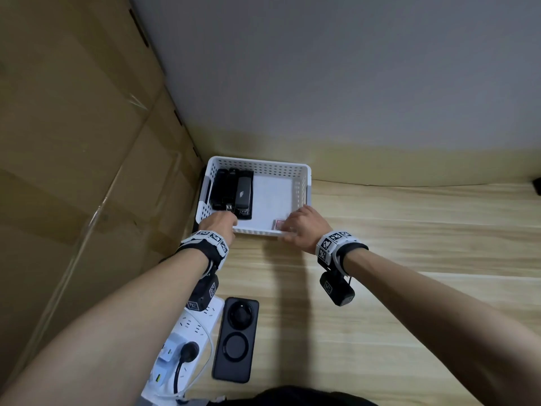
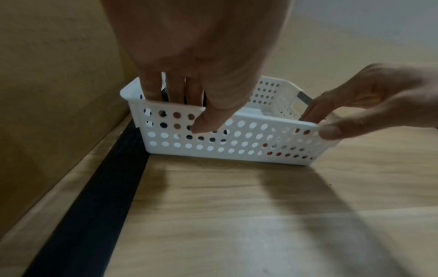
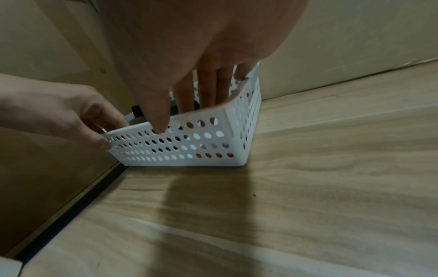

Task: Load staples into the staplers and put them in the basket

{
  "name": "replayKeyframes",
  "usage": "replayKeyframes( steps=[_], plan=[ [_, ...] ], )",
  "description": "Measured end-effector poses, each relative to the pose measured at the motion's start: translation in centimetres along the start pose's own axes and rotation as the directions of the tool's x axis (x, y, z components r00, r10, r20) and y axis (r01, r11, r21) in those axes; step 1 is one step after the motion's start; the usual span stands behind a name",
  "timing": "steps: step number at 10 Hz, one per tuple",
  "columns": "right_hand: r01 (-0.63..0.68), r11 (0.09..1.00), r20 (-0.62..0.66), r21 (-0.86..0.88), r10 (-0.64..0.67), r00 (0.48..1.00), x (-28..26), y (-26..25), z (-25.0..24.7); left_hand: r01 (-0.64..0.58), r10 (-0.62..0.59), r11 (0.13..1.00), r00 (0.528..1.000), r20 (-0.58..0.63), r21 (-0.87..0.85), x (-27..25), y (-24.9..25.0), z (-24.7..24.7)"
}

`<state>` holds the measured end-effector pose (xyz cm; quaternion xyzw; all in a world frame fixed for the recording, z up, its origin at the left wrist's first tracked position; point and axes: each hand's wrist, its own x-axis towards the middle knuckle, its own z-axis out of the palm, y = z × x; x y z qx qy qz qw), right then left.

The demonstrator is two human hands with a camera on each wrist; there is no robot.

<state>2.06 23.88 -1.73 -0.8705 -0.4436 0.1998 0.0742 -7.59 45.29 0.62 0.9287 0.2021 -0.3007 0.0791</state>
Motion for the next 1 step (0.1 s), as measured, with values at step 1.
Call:
replayKeyframes(
  steps=[1],
  plan=[
    [-0.067, 0.983, -0.042, 0.170, 0.075, 0.996, -0.90, 0.04, -1.77, -0.029, 0.029, 0.999, 1.000, -0.010, -0.040, -1.49, 1.32, -1.29]
  ],
)
